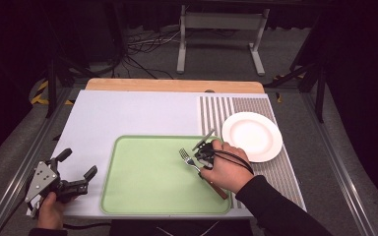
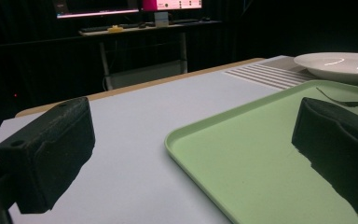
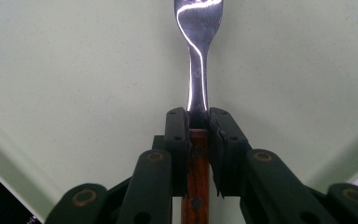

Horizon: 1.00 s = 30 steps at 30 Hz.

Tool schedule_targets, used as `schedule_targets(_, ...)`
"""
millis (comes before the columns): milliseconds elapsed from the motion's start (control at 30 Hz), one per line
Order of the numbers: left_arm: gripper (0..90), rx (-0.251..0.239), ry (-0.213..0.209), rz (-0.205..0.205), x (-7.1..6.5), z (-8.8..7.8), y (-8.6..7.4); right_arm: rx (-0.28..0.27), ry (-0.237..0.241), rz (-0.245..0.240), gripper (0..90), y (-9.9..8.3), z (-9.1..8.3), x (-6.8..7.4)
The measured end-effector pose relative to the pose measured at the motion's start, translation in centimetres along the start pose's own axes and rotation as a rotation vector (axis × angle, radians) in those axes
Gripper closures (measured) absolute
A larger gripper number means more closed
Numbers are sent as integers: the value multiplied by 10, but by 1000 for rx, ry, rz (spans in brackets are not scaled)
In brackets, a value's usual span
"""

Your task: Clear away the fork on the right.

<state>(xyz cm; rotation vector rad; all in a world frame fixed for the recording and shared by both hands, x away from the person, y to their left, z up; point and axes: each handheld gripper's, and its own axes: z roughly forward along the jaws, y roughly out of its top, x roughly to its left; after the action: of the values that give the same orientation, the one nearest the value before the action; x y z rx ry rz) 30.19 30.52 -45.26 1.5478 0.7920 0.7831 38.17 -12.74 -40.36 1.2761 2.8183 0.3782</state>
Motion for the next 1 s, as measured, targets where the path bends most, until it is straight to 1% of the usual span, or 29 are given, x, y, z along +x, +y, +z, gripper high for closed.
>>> schedule_targets(233,0,0,0,0,0,0,0,26,0,10,780,0,5,0)
schedule_targets(500,0,0,-1,0,0,0,0,34,0,27,778,2,7,-1)
schedule_targets(733,0,-2,-1,-1,0,0,0,41,6,31,768,2,9,0)
schedule_targets(800,0,0,0,-1,0,0,0,37,23,33,725,2,8,-1)
schedule_targets(900,0,-1,0,-1,0,0,0,8,16,17,668,2,7,-1)
schedule_targets(933,0,-1,0,-1,0,0,0,5,19,21,649,2,6,-1)
schedule_targets(967,0,-3,-1,-2,0,0,0,-7,22,18,621,2,5,-1)
schedule_targets(1000,0,-2,-1,-2,0,0,0,-33,18,5,572,2,4,-2)
